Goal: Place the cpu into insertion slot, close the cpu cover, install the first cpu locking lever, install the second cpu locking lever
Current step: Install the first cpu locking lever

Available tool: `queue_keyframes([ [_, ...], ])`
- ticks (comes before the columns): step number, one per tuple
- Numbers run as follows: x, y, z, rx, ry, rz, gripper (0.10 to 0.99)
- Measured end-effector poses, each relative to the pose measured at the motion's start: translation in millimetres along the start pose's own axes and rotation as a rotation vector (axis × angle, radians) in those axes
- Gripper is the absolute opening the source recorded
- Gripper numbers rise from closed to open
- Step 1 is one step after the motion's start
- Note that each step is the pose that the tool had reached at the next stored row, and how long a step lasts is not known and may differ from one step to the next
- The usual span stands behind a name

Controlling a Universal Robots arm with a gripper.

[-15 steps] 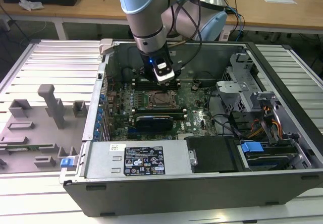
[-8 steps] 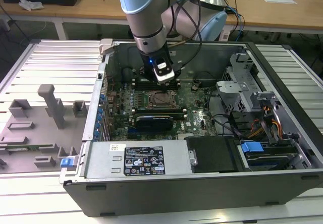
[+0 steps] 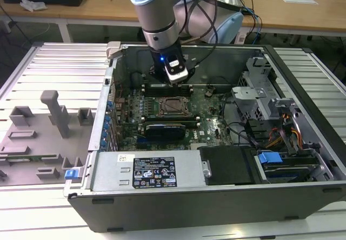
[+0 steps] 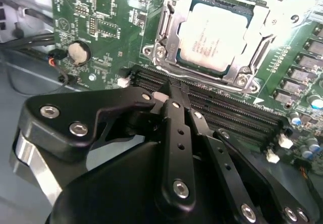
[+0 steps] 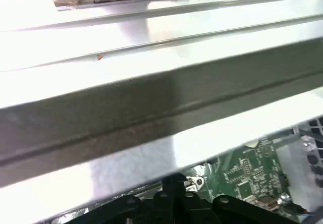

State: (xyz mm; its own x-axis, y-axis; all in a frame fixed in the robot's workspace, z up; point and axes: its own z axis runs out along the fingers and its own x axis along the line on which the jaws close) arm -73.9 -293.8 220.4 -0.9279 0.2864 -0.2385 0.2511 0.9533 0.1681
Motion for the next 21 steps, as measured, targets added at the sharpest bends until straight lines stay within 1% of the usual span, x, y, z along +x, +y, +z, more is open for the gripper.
queue_keyframes([
  [2, -1.3, 0.9, -5.4, 0.005, -0.0014, -0.001, 0.106],
  [3, -1.6, 1.1, -6.2, 0.007, -0.0020, -0.002, 0.106],
  [6, -1.6, 1.1, -6.4, 0.007, -0.0020, -0.002, 0.106],
  [7, -1.6, 1.1, -6.3, 0.008, 0.0002, -0.002, 0.106],
  [9, -2.2, 1.2, -6.0, 0.017, 0.0307, 0.001, 0.106],
  [10, -3.5, 1.6, -5.3, 0.031, 0.0769, 0.006, 0.106],
  [12, -4.4, 1.8, -4.7, 0.041, 0.1108, 0.009, 0.106],
  [13, -4.5, 1.8, -4.7, 0.043, 0.1168, 0.009, 0.106],
  [15, -4.5, 1.8, -4.8, 0.043, 0.1169, 0.009, 0.106],
  [16, -4.5, 1.9, -4.7, 0.056, 0.1170, 0.007, 0.106],
  [17, -4.5, 1.8, -4.7, 0.077, 0.1177, 0.003, 0.106],
  [18, -4.5, 1.8, -4.7, 0.110, 0.1199, -0.003, 0.106],
  [19, -4.5, 1.7, -4.7, 0.110, 0.1201, -0.003, 0.106],
  [21, -6.4, 1.5, -4.1, 0.112, 0.1251, -0.004, 0.106],
])
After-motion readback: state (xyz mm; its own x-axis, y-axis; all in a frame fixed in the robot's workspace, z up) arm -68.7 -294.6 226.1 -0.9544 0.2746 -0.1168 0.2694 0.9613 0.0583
